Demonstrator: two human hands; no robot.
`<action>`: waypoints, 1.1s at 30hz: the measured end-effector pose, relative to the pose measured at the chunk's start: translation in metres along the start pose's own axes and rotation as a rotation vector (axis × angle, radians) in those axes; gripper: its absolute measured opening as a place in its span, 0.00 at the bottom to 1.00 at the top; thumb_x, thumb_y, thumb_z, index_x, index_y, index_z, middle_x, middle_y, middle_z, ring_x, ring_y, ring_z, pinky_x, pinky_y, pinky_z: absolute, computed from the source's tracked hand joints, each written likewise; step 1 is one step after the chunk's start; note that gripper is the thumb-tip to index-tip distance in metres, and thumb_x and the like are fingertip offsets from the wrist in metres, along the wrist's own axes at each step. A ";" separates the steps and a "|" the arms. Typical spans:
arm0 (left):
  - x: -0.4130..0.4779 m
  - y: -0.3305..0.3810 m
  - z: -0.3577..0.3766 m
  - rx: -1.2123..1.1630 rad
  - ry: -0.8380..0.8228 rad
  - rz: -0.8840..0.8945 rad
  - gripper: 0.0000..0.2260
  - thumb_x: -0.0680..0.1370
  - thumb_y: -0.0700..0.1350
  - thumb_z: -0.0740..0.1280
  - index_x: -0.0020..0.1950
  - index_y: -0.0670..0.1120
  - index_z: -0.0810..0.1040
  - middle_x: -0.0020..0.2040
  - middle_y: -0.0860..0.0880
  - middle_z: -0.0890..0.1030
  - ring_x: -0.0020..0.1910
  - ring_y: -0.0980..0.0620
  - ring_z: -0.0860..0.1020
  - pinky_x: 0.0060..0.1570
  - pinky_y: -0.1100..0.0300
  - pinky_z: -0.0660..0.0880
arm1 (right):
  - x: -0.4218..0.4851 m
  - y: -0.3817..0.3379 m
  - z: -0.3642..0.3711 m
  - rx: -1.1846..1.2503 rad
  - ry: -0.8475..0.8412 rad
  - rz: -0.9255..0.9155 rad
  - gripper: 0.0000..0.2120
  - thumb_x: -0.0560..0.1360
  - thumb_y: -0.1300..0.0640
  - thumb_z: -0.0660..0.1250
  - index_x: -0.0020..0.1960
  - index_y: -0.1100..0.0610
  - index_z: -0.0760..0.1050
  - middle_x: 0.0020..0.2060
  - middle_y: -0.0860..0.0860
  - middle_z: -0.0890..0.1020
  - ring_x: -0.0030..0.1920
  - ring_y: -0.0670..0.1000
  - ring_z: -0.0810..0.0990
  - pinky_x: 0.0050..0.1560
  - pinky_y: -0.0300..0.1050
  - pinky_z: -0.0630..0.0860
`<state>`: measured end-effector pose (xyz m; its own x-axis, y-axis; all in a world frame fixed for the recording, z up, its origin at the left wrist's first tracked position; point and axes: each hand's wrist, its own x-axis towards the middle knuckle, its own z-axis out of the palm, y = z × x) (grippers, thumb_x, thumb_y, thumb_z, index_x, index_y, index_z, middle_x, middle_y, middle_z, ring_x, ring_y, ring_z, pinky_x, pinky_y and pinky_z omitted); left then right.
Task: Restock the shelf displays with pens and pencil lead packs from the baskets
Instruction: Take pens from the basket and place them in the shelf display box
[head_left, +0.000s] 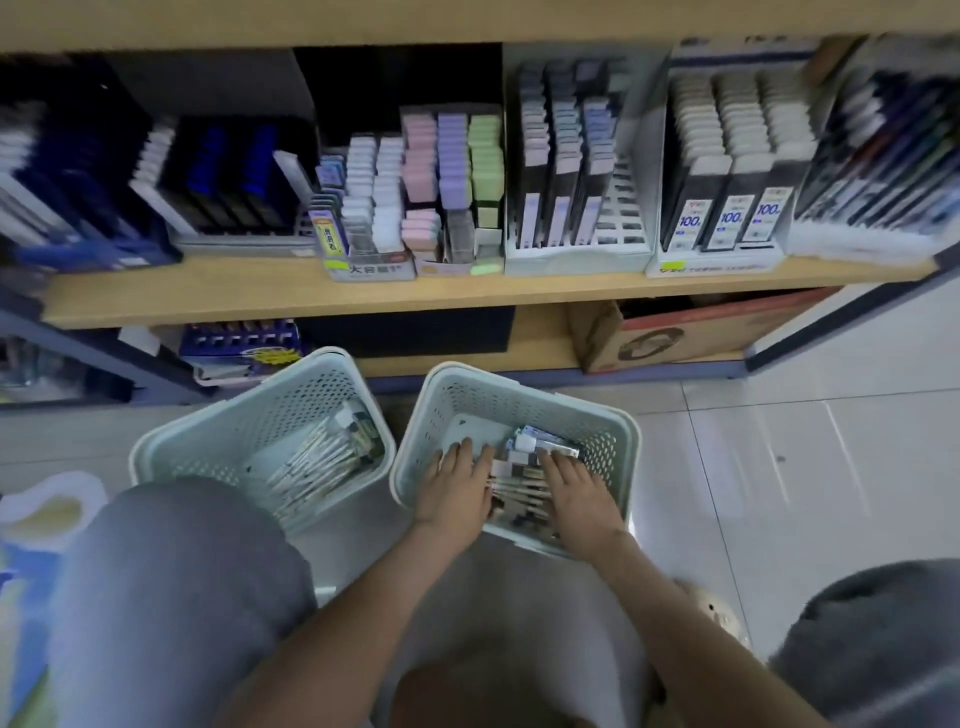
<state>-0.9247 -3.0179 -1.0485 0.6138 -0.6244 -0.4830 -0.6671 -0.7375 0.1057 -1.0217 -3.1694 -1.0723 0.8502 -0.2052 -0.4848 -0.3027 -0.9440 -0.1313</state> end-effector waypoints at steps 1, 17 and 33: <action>-0.004 0.000 -0.003 -0.011 0.027 -0.006 0.25 0.83 0.50 0.52 0.78 0.47 0.49 0.78 0.42 0.53 0.76 0.44 0.54 0.74 0.50 0.48 | -0.002 -0.001 -0.004 -0.012 0.006 0.000 0.33 0.80 0.54 0.56 0.77 0.57 0.40 0.76 0.54 0.54 0.74 0.54 0.55 0.73 0.50 0.54; -0.088 0.009 -0.038 0.039 0.299 0.060 0.27 0.81 0.49 0.57 0.77 0.46 0.52 0.75 0.43 0.60 0.73 0.45 0.59 0.73 0.51 0.51 | -0.071 -0.036 -0.030 -0.047 0.272 -0.012 0.32 0.77 0.60 0.61 0.77 0.56 0.49 0.70 0.53 0.65 0.67 0.55 0.66 0.65 0.49 0.67; 0.001 -0.020 0.017 -0.061 0.073 0.025 0.24 0.83 0.51 0.51 0.78 0.47 0.53 0.77 0.46 0.58 0.75 0.48 0.57 0.74 0.50 0.49 | 0.021 0.014 0.037 -0.028 -0.110 0.001 0.32 0.79 0.61 0.57 0.77 0.56 0.45 0.75 0.54 0.57 0.73 0.57 0.58 0.71 0.52 0.61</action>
<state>-0.9185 -2.9992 -1.0660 0.6277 -0.6584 -0.4153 -0.6573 -0.7341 0.1705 -1.0241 -3.1775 -1.1166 0.7967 -0.1782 -0.5775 -0.2902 -0.9510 -0.1070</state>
